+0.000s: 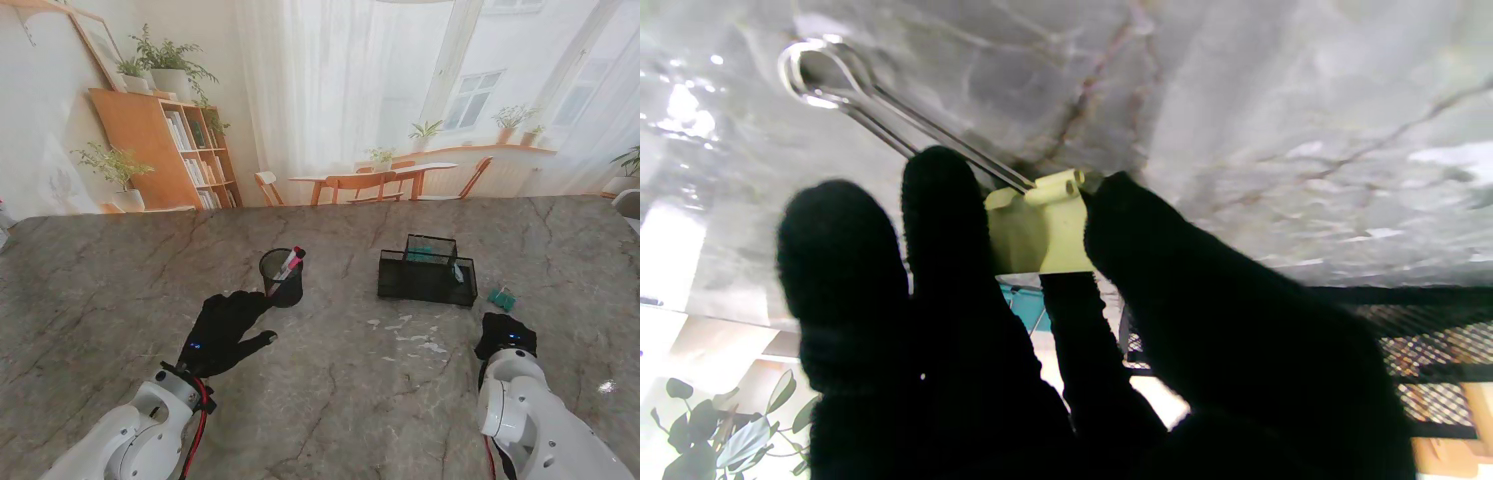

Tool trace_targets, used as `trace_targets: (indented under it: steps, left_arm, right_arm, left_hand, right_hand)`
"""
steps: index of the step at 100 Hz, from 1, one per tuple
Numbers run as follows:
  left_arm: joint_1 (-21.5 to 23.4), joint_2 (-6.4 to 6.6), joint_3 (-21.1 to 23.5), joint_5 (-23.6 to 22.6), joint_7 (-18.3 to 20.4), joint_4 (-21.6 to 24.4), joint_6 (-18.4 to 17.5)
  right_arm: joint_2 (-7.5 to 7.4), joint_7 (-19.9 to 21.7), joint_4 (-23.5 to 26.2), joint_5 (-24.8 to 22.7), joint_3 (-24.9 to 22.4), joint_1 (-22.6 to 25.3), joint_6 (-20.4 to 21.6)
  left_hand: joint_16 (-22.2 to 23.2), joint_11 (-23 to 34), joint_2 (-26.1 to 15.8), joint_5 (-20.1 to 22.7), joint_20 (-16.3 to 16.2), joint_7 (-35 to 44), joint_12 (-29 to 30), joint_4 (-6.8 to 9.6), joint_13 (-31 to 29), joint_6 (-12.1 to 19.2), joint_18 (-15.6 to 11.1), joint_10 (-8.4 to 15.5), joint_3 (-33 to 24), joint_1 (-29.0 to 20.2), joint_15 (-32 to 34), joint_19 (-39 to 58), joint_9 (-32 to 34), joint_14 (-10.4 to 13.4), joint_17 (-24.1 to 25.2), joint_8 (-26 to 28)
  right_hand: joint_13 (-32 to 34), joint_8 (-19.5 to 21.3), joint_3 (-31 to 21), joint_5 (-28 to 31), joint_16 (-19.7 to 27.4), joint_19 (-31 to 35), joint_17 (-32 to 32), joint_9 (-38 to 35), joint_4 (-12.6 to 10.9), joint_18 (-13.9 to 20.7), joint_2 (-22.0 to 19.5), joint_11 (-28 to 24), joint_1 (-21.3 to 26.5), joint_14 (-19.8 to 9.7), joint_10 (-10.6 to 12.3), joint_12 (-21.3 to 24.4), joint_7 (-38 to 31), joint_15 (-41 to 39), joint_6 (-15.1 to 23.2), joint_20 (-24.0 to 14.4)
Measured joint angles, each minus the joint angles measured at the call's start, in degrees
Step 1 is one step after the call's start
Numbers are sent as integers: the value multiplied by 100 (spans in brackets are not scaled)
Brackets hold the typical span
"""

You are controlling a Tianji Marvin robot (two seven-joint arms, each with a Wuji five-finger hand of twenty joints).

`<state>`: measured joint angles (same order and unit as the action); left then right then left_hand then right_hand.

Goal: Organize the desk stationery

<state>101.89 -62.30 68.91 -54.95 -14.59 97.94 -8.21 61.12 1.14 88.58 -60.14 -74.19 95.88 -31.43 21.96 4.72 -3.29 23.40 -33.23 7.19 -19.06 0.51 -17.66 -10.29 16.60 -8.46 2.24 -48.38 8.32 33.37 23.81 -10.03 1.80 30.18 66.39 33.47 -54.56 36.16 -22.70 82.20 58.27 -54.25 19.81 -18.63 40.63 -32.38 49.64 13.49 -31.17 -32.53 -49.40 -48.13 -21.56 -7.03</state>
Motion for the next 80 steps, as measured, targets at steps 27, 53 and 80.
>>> trace_targets:
  steps: [27, 53, 80]
  left_arm:
    - [-3, 0, -9, 3, 4, 3, -6]
    - [2, 0, -9, 1, -10, 17, -13]
    - [9, -1, -3, -5, -26, 27, -14]
  right_arm:
    - [77, -149, 430, 177, -253, 288, 66]
    - [64, -5, 558, 116, -283, 340, 75]
    - [63, 16, 484, 182, -252, 280, 78]
  left_hand:
    - [0, 0, 0, 0, 0, 0, 0, 0, -2, 0, 0, 0, 0, 0, 0, 0, 0, 0, 0, 0]
    - [0, 0, 0, 130, 0, 52, 0, 0, -64, -3, -1, 0, 0, 0, 0, 0, 7, 0, 0, 44]
    - [0, 0, 0, 167, 0, 57, 0, 0, -65, -4, -1, 0, 0, 0, 0, 0, 7, 0, 0, 41]
  right_hand:
    - [40, 11, -256, 18, -6, 0, 8, -178, -372, 58, 1, -517, 729, -104, 798, -401, -57, -21, 19, 60]
    - [40, 11, -307, -18, -42, 0, 8, -233, -428, 59, -11, -539, 781, -105, 907, -473, -58, -59, 71, 60]
    - [40, 11, -307, -18, -55, 0, 8, -246, -428, 59, -17, -541, 782, -106, 952, -550, -62, -65, 149, 60]
